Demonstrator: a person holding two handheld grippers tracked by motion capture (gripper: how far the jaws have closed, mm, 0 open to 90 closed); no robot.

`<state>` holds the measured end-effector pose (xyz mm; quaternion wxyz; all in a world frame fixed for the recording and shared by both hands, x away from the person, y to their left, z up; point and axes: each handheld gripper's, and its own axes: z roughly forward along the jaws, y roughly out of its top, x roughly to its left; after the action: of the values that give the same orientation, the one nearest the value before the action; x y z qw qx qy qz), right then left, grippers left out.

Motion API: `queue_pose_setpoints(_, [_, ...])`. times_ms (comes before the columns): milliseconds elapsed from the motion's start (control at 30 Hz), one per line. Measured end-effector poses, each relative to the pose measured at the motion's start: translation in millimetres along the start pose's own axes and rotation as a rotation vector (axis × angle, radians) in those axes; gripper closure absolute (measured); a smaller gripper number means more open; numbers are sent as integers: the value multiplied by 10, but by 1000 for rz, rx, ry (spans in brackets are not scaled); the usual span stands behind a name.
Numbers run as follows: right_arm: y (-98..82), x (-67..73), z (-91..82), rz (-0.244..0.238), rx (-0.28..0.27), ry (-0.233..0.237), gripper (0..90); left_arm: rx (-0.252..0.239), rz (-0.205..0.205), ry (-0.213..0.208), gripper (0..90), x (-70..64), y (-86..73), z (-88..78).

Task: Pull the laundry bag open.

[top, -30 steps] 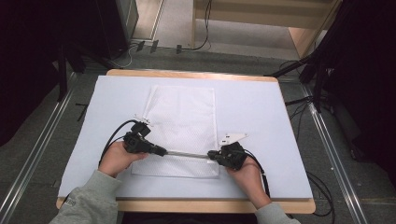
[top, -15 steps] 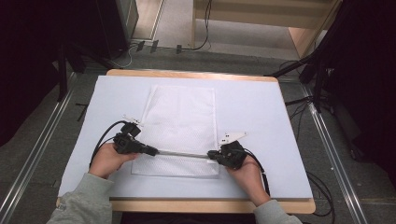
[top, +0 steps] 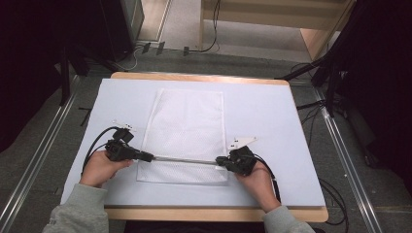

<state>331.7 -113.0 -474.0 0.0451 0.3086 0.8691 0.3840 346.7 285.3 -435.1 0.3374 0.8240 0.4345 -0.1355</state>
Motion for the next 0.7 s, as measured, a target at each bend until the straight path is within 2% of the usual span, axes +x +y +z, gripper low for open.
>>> queue_pose_setpoints(167, [0,-6,0,1,0,5,882,6,-7,6,881,-4,-19,-4])
queue_pose_setpoints(200, [1,-6,1,1,1,7,882,5,-3,31,881,-11,-21,-7])
queue_pose_setpoints(267, [3,-7,1,0,1,7,882,-4,-13,36,882,-7,-24,-32])
queue_pose_setpoints(300, [4,-7,1,-1,2,7,882,-8,-6,58,883,-11,-27,-48])
queue_pose_setpoints(333, [4,-7,1,-2,2,7,882,-8,-14,39,883,1,-37,-59])
queue_pose_setpoints(500, [9,-12,1,-2,6,10,883,-12,-44,87,883,74,-106,-143])
queue_pose_setpoints(567, [10,-18,2,-2,7,14,883,-17,-51,140,883,117,-159,-208])
queue_pose_setpoints(600, [13,-20,2,-2,8,15,883,-15,-58,150,882,131,-178,-223])
queue_pose_setpoints(633, [15,-20,1,-2,11,15,883,-18,-64,159,882,151,-203,-244])
queue_pose_setpoints(700, [22,-25,3,-2,14,20,883,-31,-75,144,882,172,-231,-266])
